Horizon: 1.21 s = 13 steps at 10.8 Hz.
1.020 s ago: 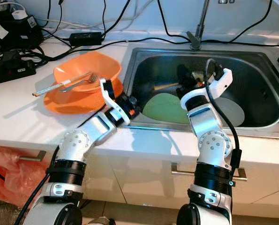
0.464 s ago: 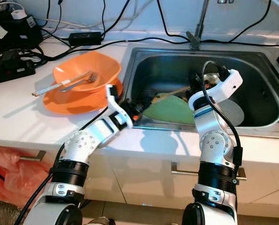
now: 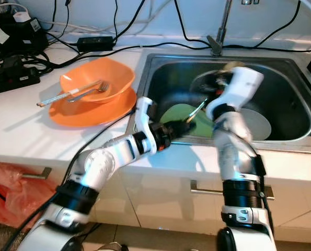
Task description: Kitchen organization
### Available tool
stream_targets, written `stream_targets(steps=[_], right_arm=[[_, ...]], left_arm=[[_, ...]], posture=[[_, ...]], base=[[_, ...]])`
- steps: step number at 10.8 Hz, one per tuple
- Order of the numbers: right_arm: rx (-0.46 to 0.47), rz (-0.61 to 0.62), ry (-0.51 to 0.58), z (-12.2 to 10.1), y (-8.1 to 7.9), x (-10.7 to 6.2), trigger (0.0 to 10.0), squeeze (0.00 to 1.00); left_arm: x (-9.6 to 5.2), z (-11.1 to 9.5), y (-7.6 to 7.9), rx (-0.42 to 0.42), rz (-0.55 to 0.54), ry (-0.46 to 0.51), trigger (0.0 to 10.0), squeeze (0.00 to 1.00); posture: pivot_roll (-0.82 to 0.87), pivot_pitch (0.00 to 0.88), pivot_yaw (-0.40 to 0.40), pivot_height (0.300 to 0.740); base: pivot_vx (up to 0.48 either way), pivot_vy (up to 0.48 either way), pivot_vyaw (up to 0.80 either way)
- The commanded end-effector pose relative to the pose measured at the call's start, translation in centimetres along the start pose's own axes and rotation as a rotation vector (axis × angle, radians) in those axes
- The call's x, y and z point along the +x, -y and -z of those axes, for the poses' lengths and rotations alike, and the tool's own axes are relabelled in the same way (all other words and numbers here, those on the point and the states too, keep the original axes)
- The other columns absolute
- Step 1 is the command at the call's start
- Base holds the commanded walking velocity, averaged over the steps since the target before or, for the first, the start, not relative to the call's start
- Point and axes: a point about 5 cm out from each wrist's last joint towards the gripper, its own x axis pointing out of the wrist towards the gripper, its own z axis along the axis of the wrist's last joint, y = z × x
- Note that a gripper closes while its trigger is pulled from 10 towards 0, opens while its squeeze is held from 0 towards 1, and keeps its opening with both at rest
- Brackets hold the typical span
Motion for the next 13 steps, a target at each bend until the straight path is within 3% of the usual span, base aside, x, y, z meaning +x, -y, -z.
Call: stream_targets(steps=[1, 4, 6, 7, 8, 13], right_arm=[[-0.062, 0.025, -0.021, 0.9, 0.6, -0.3, 0.0, 0.0], [-0.143, -0.002, -0.095, 2.5, 0.7, -0.8, 0.0, 0.0], [-0.202, -0.016, -0.13, 3.3, 0.6, -0.7, 10.0, 0.0], [-0.327, -0.046, -0.138, 3.3, 0.9, -0.5, 10.0, 0.0], [-0.332, -0.056, -0.132, 3.1, 1.1, -0.4, 10.0, 1.0], [-0.341, -0.051, -0.126, 3.2, 1.1, -0.3, 10.0, 1.0]], left_arm=[[0.1, -0.9, 1.2, 0.12, 0.051, 0.019, 10.0, 1.0], [-0.4, -0.7, 1.2, 0.289, 0.031, -0.03, 10.0, 1.0], [-0.7, -0.7, 1.2, 0.36, 0.034, -0.048, 10.0, 1.0], [-1.1, -0.9, 0.7, 0.415, -0.004, -0.054, 10.0, 1.0], [-1.4, -0.9, 0.3, 0.438, -0.031, -0.063, 10.0, 1.0], [-2.2, -0.9, -0.9, 0.544, -0.113, -0.121, 10.0, 1.0]], posture=[[0.04, 0.039, 0.034, 0.74], [0.05, 0.042, 0.039, 0.74], [0.05, 0.042, 0.037, 0.74], [0.06, 0.045, 0.036, 0.74], [0.06, 0.046, 0.035, 0.74], [0.06, 0.049, 0.04, 0.74]], base=[[0.0, 0.0, 0.0], [0.0, 0.0, 0.0], [0.0, 0.0, 0.0], [0.0, 0.0, 0.0], [0.0, 0.0, 0.0], [0.0, 0.0, 0.0]])
